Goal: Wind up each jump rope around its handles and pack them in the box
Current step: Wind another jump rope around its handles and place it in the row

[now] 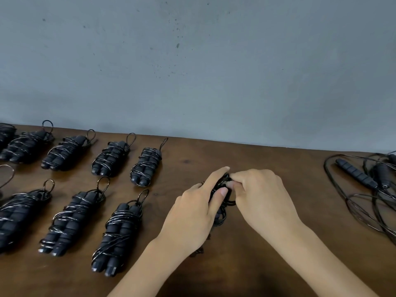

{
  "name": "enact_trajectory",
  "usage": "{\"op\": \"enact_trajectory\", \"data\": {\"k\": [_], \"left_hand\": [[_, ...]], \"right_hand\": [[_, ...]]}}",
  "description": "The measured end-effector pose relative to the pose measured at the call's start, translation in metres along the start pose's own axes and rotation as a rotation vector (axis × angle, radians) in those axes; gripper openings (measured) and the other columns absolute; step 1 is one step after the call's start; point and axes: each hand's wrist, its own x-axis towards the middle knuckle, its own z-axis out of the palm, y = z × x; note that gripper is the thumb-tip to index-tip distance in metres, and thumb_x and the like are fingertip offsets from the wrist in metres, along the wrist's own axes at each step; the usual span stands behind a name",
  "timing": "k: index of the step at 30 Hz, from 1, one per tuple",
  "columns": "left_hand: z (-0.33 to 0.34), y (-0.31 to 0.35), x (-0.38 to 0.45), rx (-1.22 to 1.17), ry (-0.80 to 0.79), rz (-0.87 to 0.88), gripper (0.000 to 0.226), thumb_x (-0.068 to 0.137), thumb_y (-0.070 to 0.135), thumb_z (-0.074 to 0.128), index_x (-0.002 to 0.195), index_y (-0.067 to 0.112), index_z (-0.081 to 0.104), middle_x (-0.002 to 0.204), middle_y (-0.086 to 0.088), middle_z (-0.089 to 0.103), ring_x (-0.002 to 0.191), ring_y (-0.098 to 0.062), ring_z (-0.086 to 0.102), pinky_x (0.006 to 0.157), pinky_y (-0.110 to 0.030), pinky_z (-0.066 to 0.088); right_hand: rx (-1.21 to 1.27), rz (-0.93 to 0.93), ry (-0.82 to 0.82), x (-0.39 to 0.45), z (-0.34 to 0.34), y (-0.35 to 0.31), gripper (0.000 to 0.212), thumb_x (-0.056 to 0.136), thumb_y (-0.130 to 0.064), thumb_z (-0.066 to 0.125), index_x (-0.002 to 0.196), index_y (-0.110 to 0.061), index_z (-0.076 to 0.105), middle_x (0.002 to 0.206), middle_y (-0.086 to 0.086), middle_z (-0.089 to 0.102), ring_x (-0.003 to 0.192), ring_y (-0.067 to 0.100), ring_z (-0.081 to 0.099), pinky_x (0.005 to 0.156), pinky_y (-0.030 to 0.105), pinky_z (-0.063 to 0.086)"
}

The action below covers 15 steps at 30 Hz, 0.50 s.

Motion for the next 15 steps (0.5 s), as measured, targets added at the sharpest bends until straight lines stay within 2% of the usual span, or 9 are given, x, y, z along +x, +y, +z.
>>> {"op": "enact_trajectory", "data": {"k": [4,6,8,9,10,11,12,13,15], "left_hand": [[0.001,-0.002,0.0,-0.012,-0.032,0.018,0.046,0.107,0.055,0.032,0.147,0.073,0.02,0.076,0.008,0.052,0.072,-0.012,0.057,0.071,-0.029,0.049],[0.002,-0.004,-0.002,-0.095,-0.025,0.022,0.048,0.107,0.054,0.034,0.149,0.071,0.019,0.065,0.011,0.05,0.061,-0.009,0.052,0.06,-0.024,0.04],[-0.001,-0.007,-0.005,-0.206,-0.014,-0.011,0.054,0.106,0.054,0.038,0.153,0.065,0.014,0.054,0.01,0.047,0.048,-0.008,0.043,0.052,-0.022,0.031],[-0.003,-0.01,-0.005,-0.265,-0.003,-0.041,0.057,0.104,0.056,0.039,0.154,0.061,0.013,0.053,0.007,0.049,0.047,-0.009,0.044,0.051,-0.024,0.034],[-0.006,-0.012,-0.005,-0.31,0.008,-0.08,0.058,0.103,0.058,0.041,0.155,0.056,0.016,0.058,0.006,0.057,0.051,-0.009,0.053,0.053,-0.024,0.041],[-0.008,-0.015,-0.004,-0.333,0.014,-0.121,0.057,0.101,0.061,0.043,0.154,0.049,0.025,0.073,0.007,0.068,0.065,-0.007,0.064,0.061,-0.021,0.048],[-0.011,-0.016,-0.003,-0.349,0.015,-0.156,0.053,0.099,0.062,0.044,0.148,0.041,0.04,0.088,0.009,0.074,0.079,-0.002,0.068,0.069,-0.016,0.05],[-0.013,-0.017,-0.003,-0.368,0.008,-0.174,0.048,0.097,0.062,0.045,0.136,0.035,0.053,0.092,0.011,0.074,0.083,0.003,0.067,0.071,-0.013,0.048],[-0.015,-0.016,-0.002,-0.421,-0.039,-0.185,0.043,0.095,0.066,0.047,0.113,0.031,0.064,0.087,0.01,0.072,0.078,0.0,0.065,0.074,-0.019,0.05]], "right_hand": [[-0.124,-0.077,-0.054,0.004,0.002,-0.001,0.037,0.097,-0.015,0.051,0.062,-0.022,0.043,0.063,-0.004,0.047,0.054,0.014,0.043,0.049,0.026,0.033],[-0.065,-0.121,-0.031,0.007,0.004,0.002,0.038,0.101,-0.022,0.053,0.063,-0.022,0.049,0.062,-0.004,0.049,0.055,0.014,0.048,0.051,0.027,0.038],[0.116,-0.153,0.042,0.008,0.008,0.009,0.036,0.1,-0.029,0.058,0.066,-0.017,0.058,0.061,-0.001,0.054,0.06,0.017,0.053,0.057,0.032,0.044],[0.219,-0.154,0.059,0.008,0.009,0.013,0.031,0.099,-0.03,0.06,0.072,-0.015,0.065,0.067,-0.001,0.06,0.067,0.017,0.057,0.064,0.032,0.047],[0.336,-0.142,0.045,0.008,0.007,0.015,0.023,0.099,-0.031,0.062,0.085,-0.017,0.074,0.078,-0.003,0.066,0.079,0.013,0.062,0.074,0.029,0.05],[0.456,-0.124,-0.006,0.007,0.005,0.016,0.016,0.099,-0.031,0.063,0.101,-0.023,0.077,0.091,-0.008,0.069,0.092,0.008,0.064,0.083,0.023,0.049],[0.549,-0.116,-0.073,0.007,0.003,0.018,0.02,0.099,-0.031,0.063,0.115,-0.031,0.074,0.104,-0.016,0.068,0.103,0.003,0.062,0.091,0.018,0.047],[0.61,-0.123,-0.143,0.007,0.004,0.022,0.028,0.099,-0.032,0.062,0.126,-0.037,0.068,0.115,-0.022,0.063,0.111,-0.001,0.059,0.097,0.018,0.046],[0.672,-0.139,-0.286,0.008,0.009,0.029,0.037,0.102,-0.035,0.057,0.138,-0.043,0.056,0.129,-0.03,0.055,0.123,-0.006,0.052,0.105,0.022,0.044]]}}
